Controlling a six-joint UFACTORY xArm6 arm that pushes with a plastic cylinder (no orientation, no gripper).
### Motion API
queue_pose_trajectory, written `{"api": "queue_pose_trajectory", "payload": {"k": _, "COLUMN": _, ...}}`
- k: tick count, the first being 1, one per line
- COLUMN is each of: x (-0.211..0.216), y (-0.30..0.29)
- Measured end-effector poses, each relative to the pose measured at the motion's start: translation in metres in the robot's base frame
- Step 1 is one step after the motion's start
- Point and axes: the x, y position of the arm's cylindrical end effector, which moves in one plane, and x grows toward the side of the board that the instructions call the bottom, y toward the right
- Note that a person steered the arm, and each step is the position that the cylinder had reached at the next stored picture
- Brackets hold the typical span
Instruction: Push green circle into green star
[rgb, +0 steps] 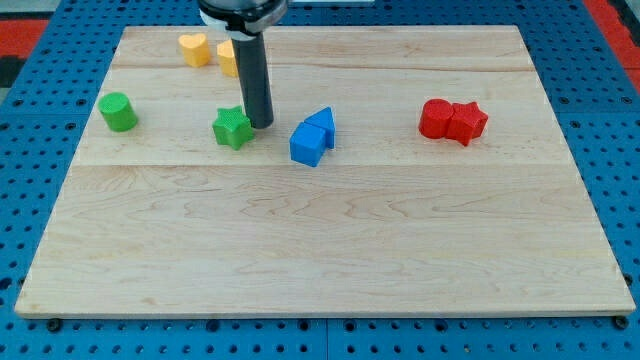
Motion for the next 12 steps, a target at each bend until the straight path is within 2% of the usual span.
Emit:
{"api": "queue_pose_trajectory", "payload": {"k": 1, "x": 0.019, "y": -0.011}}
{"api": "queue_pose_trajectory", "payload": {"k": 4, "x": 0.009, "y": -0.093}}
{"api": "queue_pose_trajectory", "payload": {"k": 5, "x": 0.039, "y": -0.085}}
{"api": "queue_pose_trajectory", "payload": {"k": 6, "x": 0.062, "y": -0.119}}
{"api": "queue_pose_trajectory", "payload": {"k": 7, "x": 0.059, "y": -0.191}}
{"api": "queue_pose_trajectory", "payload": {"k": 8, "x": 0.037, "y": -0.233}}
{"api": "queue_pose_trajectory", "payload": {"k": 11, "x": 0.031, "y": -0.234}}
{"api": "queue_pose_trajectory", "payload": {"k": 12, "x": -0.016, "y": -0.226}}
